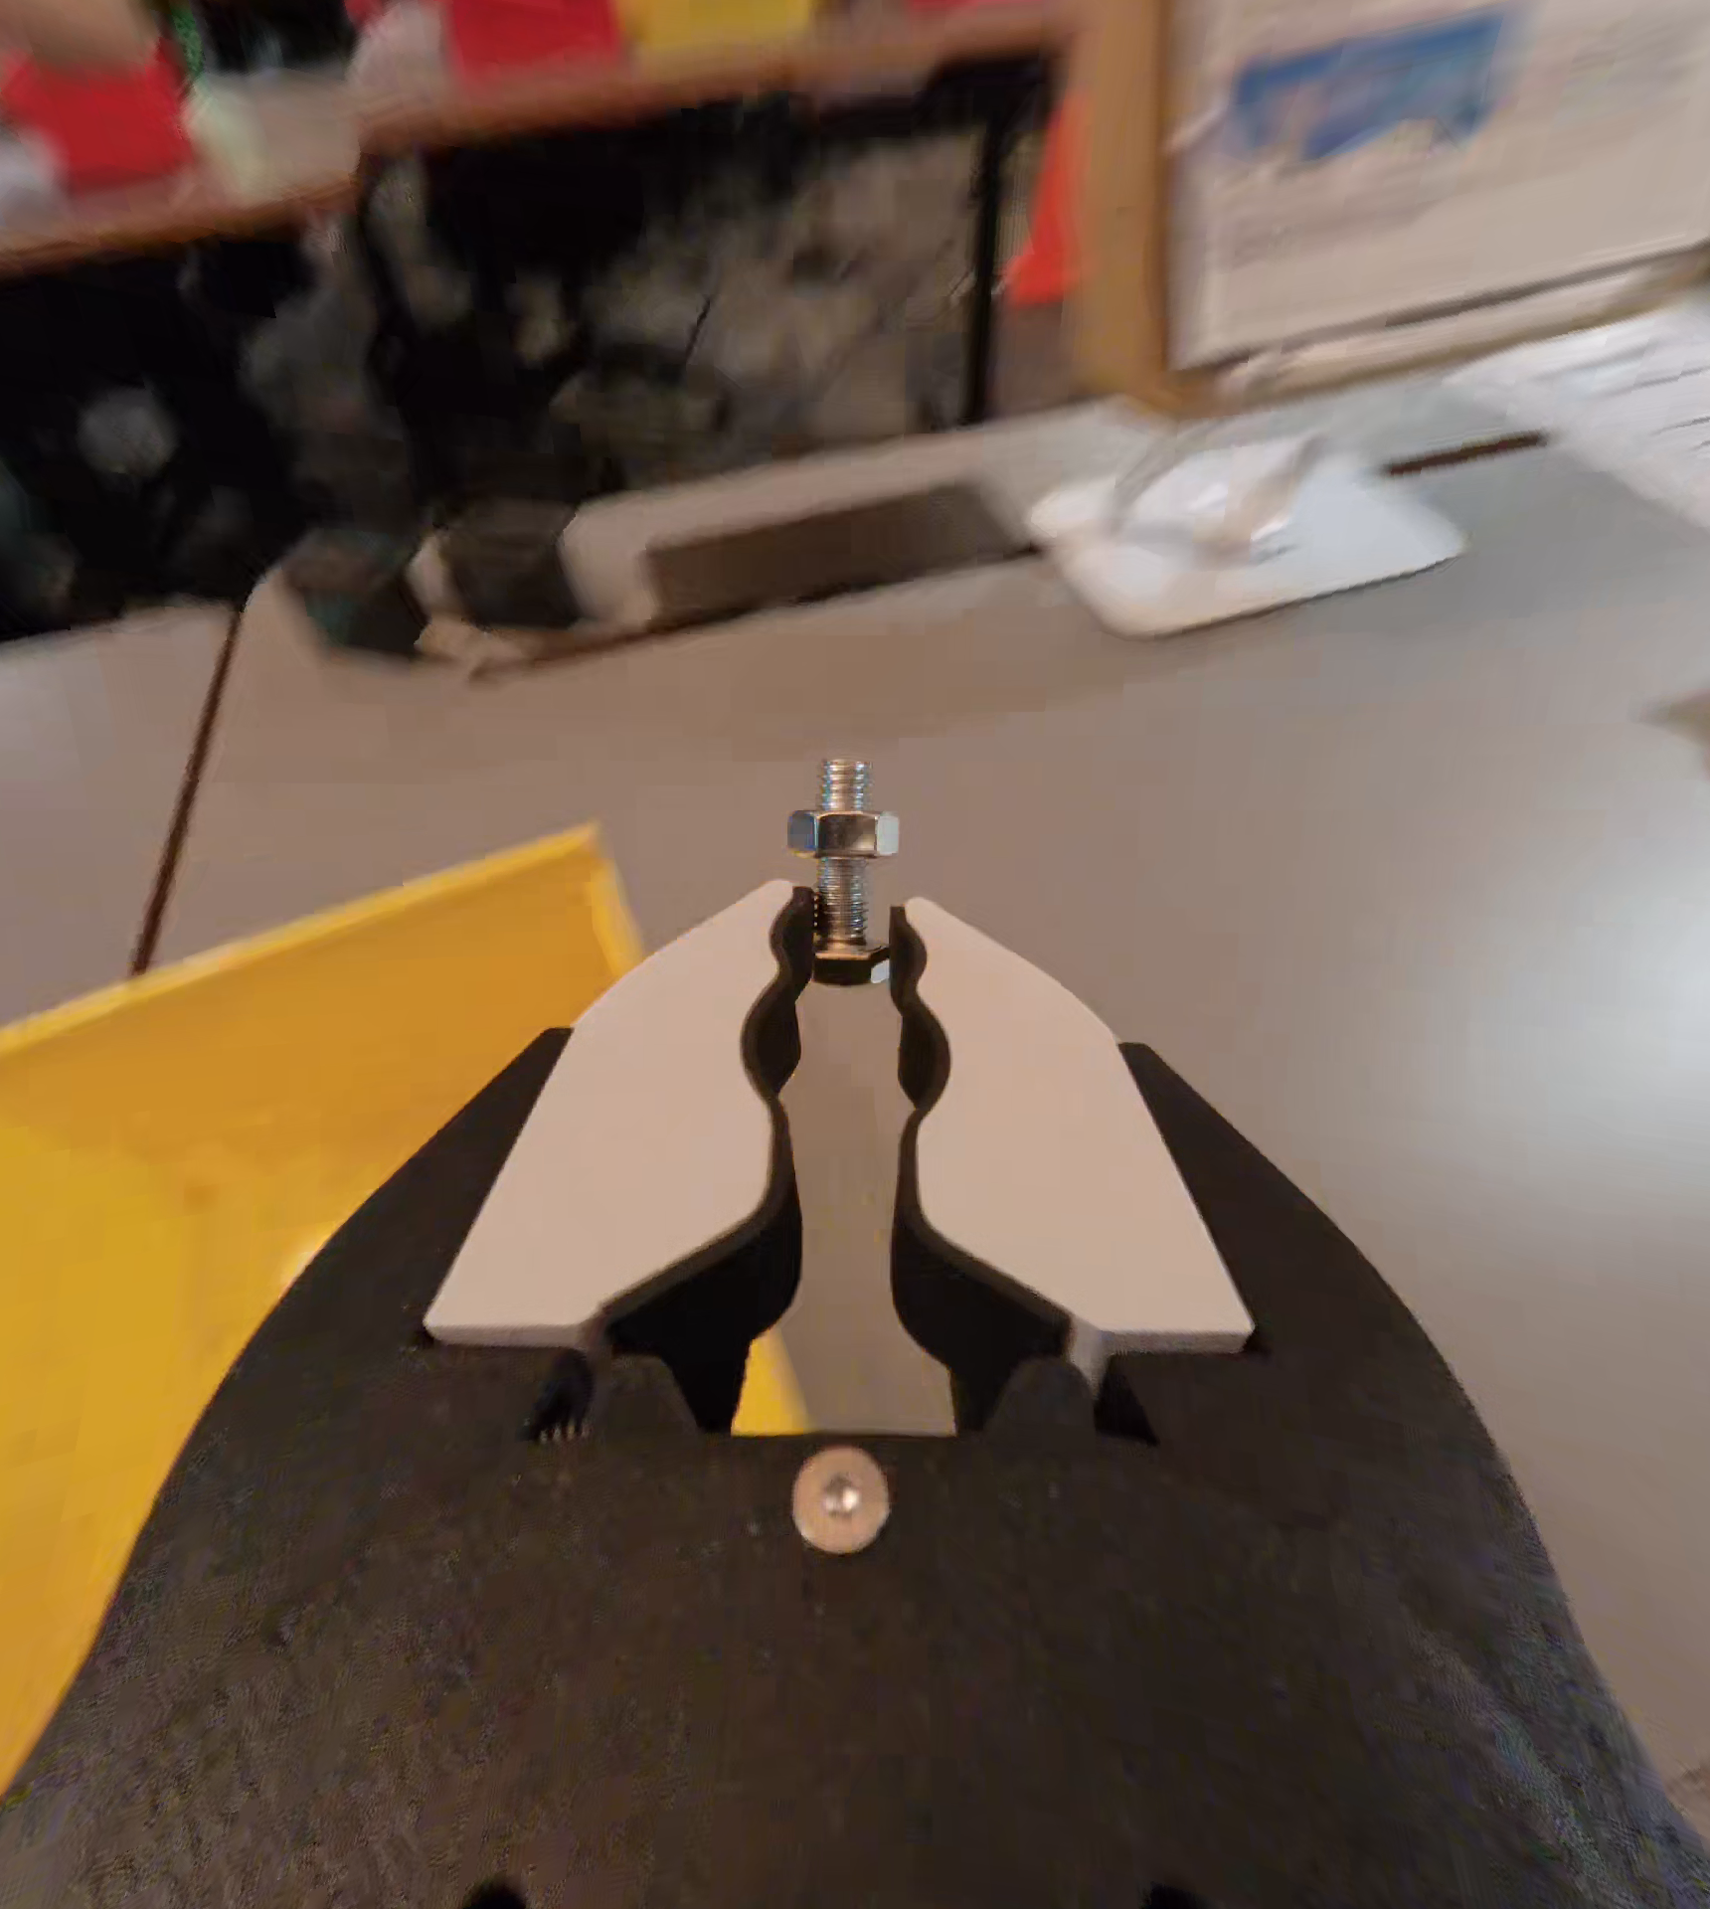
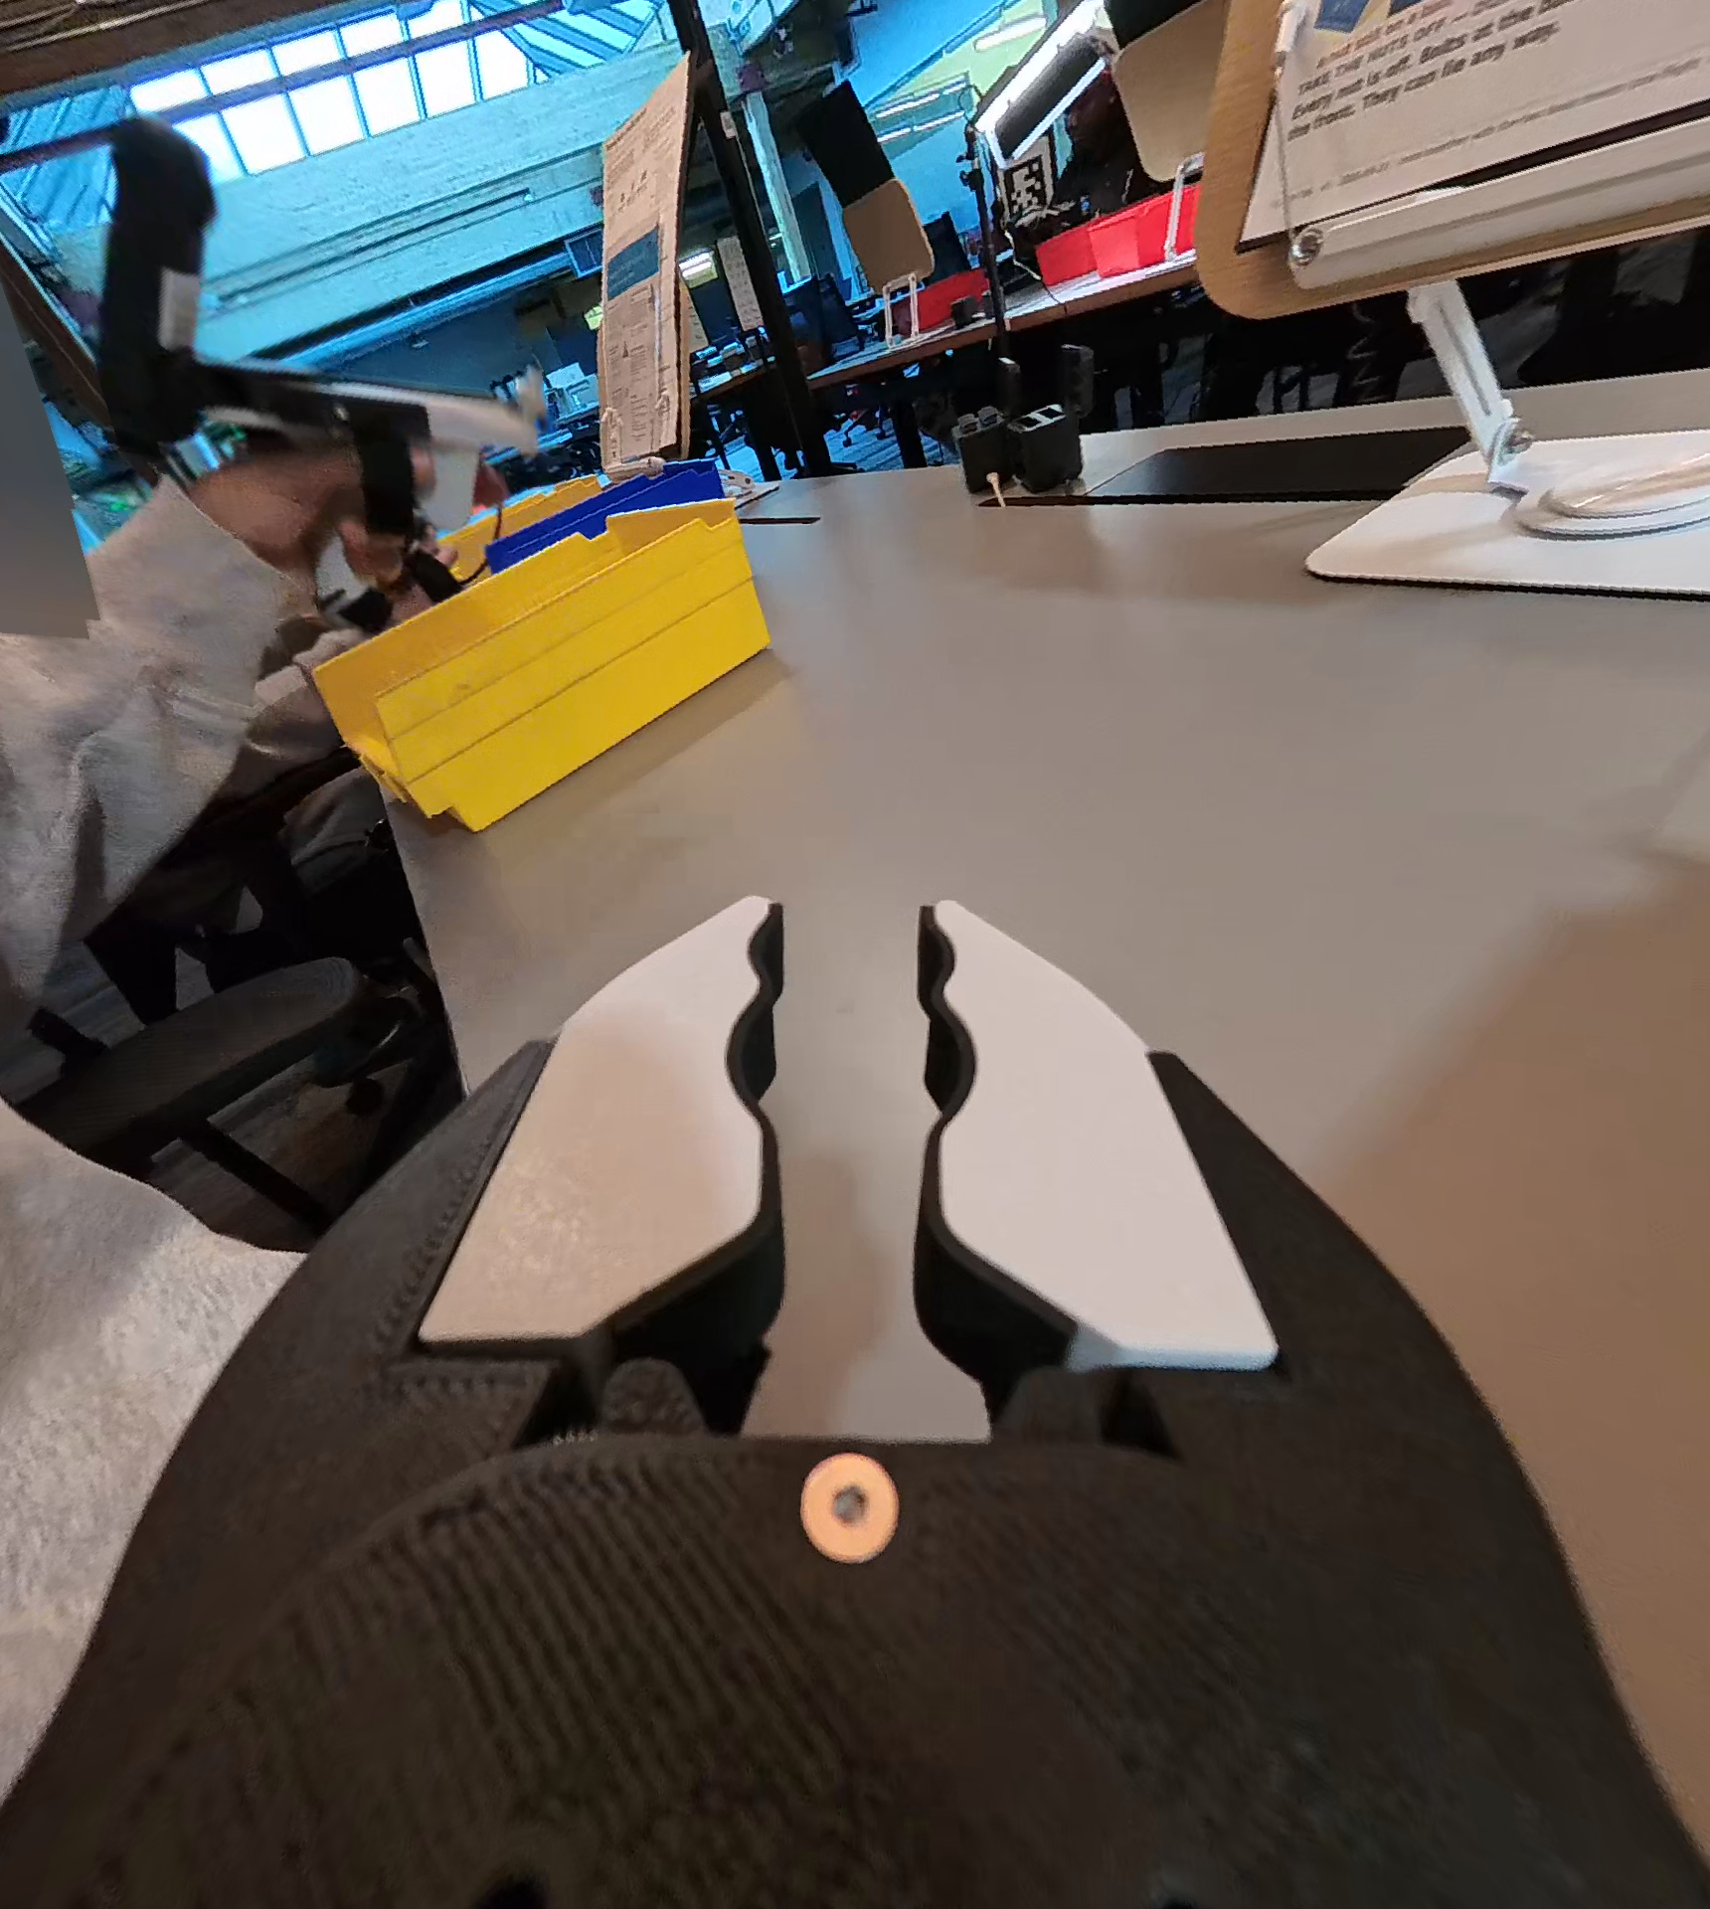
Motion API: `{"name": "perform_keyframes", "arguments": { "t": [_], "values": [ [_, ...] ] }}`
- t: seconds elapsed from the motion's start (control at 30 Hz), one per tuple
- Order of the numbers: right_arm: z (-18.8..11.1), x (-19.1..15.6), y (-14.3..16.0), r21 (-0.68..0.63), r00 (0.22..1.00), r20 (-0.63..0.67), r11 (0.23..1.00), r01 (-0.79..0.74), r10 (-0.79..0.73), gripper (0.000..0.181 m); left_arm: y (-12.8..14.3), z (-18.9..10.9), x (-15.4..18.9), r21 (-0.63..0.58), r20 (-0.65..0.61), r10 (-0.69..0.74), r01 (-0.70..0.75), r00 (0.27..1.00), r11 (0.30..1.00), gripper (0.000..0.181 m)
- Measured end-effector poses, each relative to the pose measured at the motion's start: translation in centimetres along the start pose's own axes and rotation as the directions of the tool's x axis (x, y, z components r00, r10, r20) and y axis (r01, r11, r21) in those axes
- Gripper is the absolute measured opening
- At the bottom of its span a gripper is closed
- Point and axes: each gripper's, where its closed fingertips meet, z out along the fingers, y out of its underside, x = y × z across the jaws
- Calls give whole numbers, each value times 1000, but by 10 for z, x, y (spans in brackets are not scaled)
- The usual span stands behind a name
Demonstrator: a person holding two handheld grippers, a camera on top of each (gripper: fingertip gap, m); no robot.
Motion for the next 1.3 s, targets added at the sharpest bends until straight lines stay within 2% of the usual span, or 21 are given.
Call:
{"name": "perform_keyframes", "arguments": {
  "t": [0.03, 0.1, 0.2, 0.27, 0.33, 0.47, 0.57, 0.73, 0.9, 1.03, 1.17, 1.3],
  "values": [
    [1, -3, 0, -3, 1000, 9, 1000, 6, -6, 25, -16, -2, 31, 66, -47, 36, -33, 998, 997, 14],
    [0, -9, -1, -6, 999, 24, 1000, 29, -29, 25, -35, -4, 98, 168, -157, 112, -86, 981, 982, 14],
    [-4, -14, 0, -17, 996, 24, 996, 85, -84, 25, -39, 3, 192, 279, -355, 141, -39, 924, 960, 14],
    [-7, -14, 0, -25, 993, 14, 993, 118, -118, 25, -25, 20, 242, 294, -473, 94, 57, 876, 954, 14],
    [-9, -12, -2, -23, 991, 0, 991, 133, -133, 25, 0, 39, 284, 253, -559, 49, 114, 828, 961, 14],
    [-14, -8, -2, -24, 990, -20, 990, 136, -136, 27, 38, 53, 340, 214, -645, 75, 85, 761, 973, 15],
    [-12, -10, -1, -32, 989, -19, 988, 149, -150, 26, 52, 47, 358, 242, -661, 145, 26, 736, 970, 15],
    [3, -21, -8, -25, 982, 13, 982, 188, -187, 18, 64, 38, 368, 266, -694, 203, -16, 690, 964, 14],
    [24, -33, -13, -36, 974, 60, 974, 223, -220, 17, 66, 34, 368, 280, -707, 224, -25, 671, 960, 14],
    [36, -38, -10, -31, 980, 118, 986, 164, -160, 17, 64, 29, 367, 306, -703, 240, -20, 670, 952, 10],
    [33, -40, -8, -7, 984, 151, 995, 96, -94, 14, 65, 28, 370, 298, -711, 230, -11, 665, 954, 11],
    [27, -44, -3, -4, 980, 176, 995, 100, -97, 16, 66, 29, 374, 280, -722, 210, 1, 659, 960, 11]
  ]
}}
